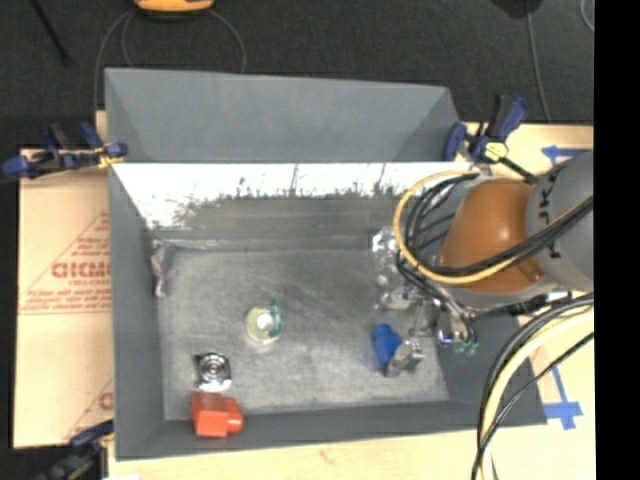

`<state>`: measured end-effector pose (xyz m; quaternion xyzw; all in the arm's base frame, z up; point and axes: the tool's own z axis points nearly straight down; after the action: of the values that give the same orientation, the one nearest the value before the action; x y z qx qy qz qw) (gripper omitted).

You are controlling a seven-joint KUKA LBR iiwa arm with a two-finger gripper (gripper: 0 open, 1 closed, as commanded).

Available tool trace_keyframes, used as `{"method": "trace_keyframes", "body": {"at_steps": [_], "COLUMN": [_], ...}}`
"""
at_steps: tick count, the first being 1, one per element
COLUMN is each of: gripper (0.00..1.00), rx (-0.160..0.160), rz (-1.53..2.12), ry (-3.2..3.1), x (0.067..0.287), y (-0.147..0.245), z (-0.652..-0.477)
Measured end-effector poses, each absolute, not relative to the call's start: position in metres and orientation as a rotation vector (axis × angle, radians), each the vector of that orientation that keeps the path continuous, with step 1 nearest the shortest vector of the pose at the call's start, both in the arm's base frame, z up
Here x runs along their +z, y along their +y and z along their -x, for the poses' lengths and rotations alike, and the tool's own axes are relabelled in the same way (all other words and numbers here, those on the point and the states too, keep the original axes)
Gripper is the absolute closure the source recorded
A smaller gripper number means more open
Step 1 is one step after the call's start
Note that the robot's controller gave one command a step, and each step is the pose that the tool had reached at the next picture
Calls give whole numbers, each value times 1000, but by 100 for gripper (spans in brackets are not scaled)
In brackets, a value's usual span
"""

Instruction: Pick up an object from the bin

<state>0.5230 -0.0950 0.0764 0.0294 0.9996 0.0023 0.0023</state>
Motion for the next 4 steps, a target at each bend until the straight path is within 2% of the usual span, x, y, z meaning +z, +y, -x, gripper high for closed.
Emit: {"method": "trace_keyframes", "body": {"at_steps": [1,2,3,4], "gripper": [0,0,0,0], "rx": [-3,-5,-6,-11], "rz": [157,478,227,-116], "ry": [3129,3105,3110,3119], "x": [76,75,77,77], "y": [-91,-93,-93,-73], "z": [-528,-542,-508,-498]}}
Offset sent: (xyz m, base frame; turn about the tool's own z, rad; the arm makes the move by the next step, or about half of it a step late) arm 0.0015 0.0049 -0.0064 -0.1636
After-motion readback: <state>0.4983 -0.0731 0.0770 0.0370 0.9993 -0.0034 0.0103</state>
